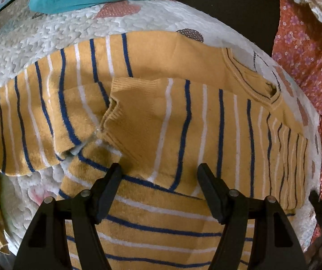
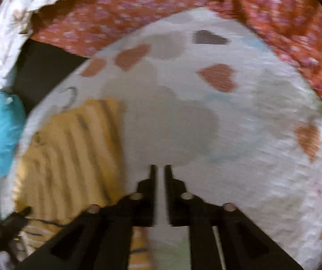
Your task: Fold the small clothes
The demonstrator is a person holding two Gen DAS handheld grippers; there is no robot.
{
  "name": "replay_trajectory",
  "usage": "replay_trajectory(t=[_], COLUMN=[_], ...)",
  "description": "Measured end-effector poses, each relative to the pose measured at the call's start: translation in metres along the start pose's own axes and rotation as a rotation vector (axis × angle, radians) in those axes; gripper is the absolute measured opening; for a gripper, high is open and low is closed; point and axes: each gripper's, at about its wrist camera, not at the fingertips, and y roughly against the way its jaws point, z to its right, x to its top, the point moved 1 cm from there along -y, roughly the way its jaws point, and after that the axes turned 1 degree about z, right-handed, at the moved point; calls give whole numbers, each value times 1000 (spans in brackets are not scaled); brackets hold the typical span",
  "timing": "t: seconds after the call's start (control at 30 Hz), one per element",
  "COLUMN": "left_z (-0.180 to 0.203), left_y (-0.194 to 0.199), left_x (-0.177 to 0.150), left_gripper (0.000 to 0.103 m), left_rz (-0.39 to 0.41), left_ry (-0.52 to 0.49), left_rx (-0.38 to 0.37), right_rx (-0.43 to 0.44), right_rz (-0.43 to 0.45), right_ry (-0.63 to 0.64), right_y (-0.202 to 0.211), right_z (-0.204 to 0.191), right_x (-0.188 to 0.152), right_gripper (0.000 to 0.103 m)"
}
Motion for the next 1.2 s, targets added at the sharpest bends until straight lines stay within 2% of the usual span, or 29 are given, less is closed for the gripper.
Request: replay_trajectory(t=[0.07, 0.17, 0.2, 0.23, 0.27, 0.3, 0.37, 0.5, 0.57, 0.6, 0.67, 0.73, 0.8, 0.87, 0.93, 1.0, 1.03, 1.1, 1.2], left_z=[-3, -10, -13, -15, -16, -16, -12, -4, -5, -8, -17, -33, -57, -100, -146, -204, -233, -281, -330], left_y=[-1, 1, 1, 1, 0, 0, -2, -4, -3, 0, 9, 29, 55, 86, 107, 124, 131, 141, 149], left_x=[2, 3, 4, 4, 5, 6, 8, 8, 7, 7, 7, 7, 10, 11, 8, 2, -4, -15, -29], left_gripper=[69, 69, 69, 69, 69, 69, 69, 69, 69, 69, 69, 69, 69, 69, 69, 69, 69, 69, 69], left_rz=[-3, 0, 0, -2, -3, -1, 6, 22, 21, 15, 10, 50, 126, 211, 255, 281, 288, 292, 294], left_ry=[8, 17, 22, 24, 25, 22, 5, -32, -36, -33, -22, -6, 18, 82, 183, 322, 400, 529, 670], left_rx=[-3, -4, -1, -1, 1, 7, 33, 87, 81, 62, 25, 9, 36, 94, 147, 200, 230, 240, 226], right_rx=[13, 10, 35, 68, 69, 56, 22, -120, -234, -246, -211, -175, -121, -44, 72, 167, 225, 332, 408], right_rz=[11, -18, -49, -95, -114, -102, -90, -24, -20, -24, -6, 46, 52, 56, 32, 0, -24, -100, -190], right_ry=[29, 59, 52, 47, 52, 70, 107, 106, 158, 178, 155, 135, 178, 245, 316, 378, 414, 485, 574], right_y=[-14, -44, -57, -70, -74, -72, -69, -63, -68, -69, -58, -35, -15, 0, 11, 16, 16, 10, -2], right_z=[-21, -46, -53, -60, -62, -68, -73, -63, -64, -63, -57, -57, -73, -102, -146, -189, -215, -272, -333], right_x=[9, 16, 18, 19, 20, 22, 30, 50, 50, 48, 46, 45, 40, 28, 6, -21, -40, -82, -144], right_gripper=[71, 72, 64, 48, 24, 12, 10, 4, 4, 4, 4, 4, 4, 6, 16, 43, 46, 48, 48])
